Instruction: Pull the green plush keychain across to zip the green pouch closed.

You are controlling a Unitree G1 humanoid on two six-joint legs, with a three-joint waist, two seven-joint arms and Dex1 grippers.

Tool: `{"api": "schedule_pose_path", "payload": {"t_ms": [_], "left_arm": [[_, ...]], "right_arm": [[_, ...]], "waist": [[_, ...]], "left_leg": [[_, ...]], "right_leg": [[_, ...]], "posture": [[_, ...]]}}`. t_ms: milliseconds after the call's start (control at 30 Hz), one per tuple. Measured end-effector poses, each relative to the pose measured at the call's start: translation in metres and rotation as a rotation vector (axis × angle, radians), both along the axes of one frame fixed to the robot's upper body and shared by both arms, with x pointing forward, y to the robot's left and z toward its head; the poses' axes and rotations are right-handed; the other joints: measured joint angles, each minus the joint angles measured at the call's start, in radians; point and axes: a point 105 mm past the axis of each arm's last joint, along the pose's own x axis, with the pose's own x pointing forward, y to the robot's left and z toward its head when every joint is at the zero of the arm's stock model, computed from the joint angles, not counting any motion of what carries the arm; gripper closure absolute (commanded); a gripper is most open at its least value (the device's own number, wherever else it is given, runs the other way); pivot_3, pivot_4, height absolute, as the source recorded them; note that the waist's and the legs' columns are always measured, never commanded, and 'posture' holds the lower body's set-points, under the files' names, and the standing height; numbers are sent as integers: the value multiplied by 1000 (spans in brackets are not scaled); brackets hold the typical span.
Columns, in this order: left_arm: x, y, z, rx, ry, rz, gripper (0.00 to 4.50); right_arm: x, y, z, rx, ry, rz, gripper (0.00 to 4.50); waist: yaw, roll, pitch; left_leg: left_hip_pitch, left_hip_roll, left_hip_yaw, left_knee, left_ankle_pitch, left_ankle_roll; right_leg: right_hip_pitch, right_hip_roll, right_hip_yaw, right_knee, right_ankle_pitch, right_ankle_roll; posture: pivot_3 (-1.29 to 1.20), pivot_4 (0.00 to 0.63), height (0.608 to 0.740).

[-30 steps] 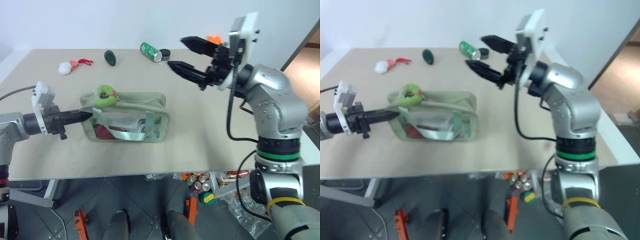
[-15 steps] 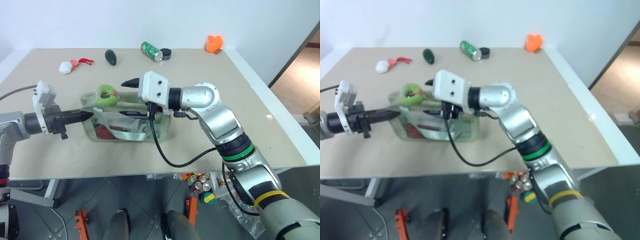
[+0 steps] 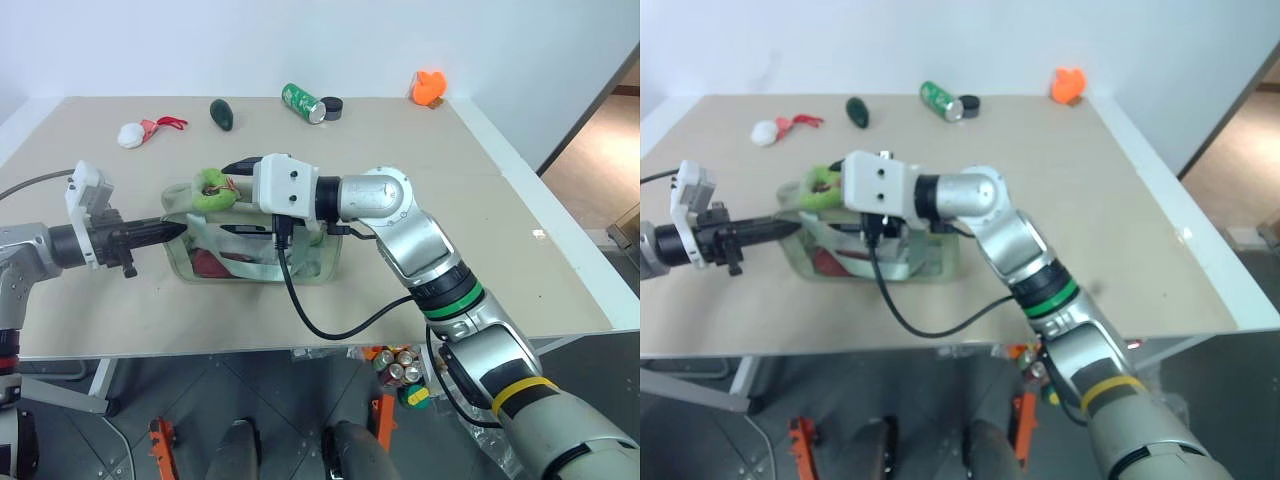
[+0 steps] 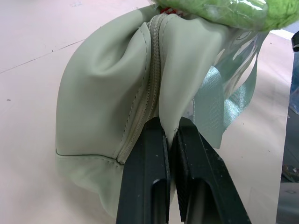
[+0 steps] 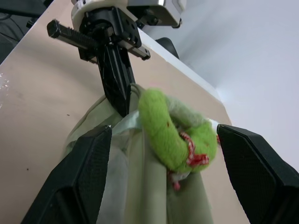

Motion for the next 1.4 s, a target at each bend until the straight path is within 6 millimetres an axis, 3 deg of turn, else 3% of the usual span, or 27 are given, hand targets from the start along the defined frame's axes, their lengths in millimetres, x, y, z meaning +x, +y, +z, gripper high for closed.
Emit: {"api": "schedule_pose_path", "payload": {"t_ms": [67, 400, 433, 800, 933, 1067, 1233, 1300, 1400], "left_arm": [[0, 0, 0, -1, 0, 0, 4500], [-1, -1, -1, 0, -1, 0, 4500], [-1, -1, -1, 0, -1, 0, 4500], [-1, -1, -1, -1, -1, 3, 4500], [-1, -2, -1, -2, -1, 0, 4500], [0, -4, -1, -7, -3, -7, 4500], [1, -6, -1, -8, -3, -12, 4500], [1, -7, -2, -9, 0, -20, 4500], [2, -8, -3, -11, 3, -29, 4500]], "right_arm": [[1, 2, -2, 4, 11, 3, 795], [6, 8, -9, 8, 41, 10, 4326], [5, 8, -10, 4, 42, 14, 4475], [4, 7, -11, -15, 50, 30, 4475], [15, -4, -4, 30, 61, -29, 4475], [34, -37, 15, 134, 118, -131, 4475], [49, -93, 34, 164, 111, -260, 4475], [50, -119, 33, 123, 78, -319, 4475], [53, -169, 11, -21, 50, -470, 4475]], "waist": [[0, 0, 0], [1, 0, 0], [1, 0, 0], [1, 0, 0], [4, 0, 0], [8, 0, 0], [10, 0, 0], [12, 0, 0], [14, 0, 0]], "left_leg": [[0, 0, 0, 0, 0, 0], [0, 0, 0, 0, 0, 0], [0, 0, 0, 0, 0, 0], [0, 0, 0, 0, 0, 0], [0, 0, 0, 0, 0, 0], [0, -1, 0, 0, 0, 0], [0, -2, 0, 0, 0, 0], [0, -3, 0, 0, 0, 0], [0, -6, 2, -1, 0, 0]], "right_leg": [[0, 0, 0, 0, 0, 0], [0, 0, 0, 0, 0, 0], [0, 0, 0, 0, 0, 0], [0, 0, 0, 0, 0, 0], [0, 0, 0, 0, 0, 0], [0, -1, 0, 0, 0, 0], [1, -3, 0, -1, -1, 1], [1, -3, 0, -1, -1, 1], [1, -7, 0, -1, -3, 2]], "posture": [[0, 150, 740], [0, 150, 740], [0, 150, 740], [0, 150, 740], [0, 150, 740], [0, 150, 740], [0, 150, 740], [0, 150, 740], [0, 150, 740]]}}
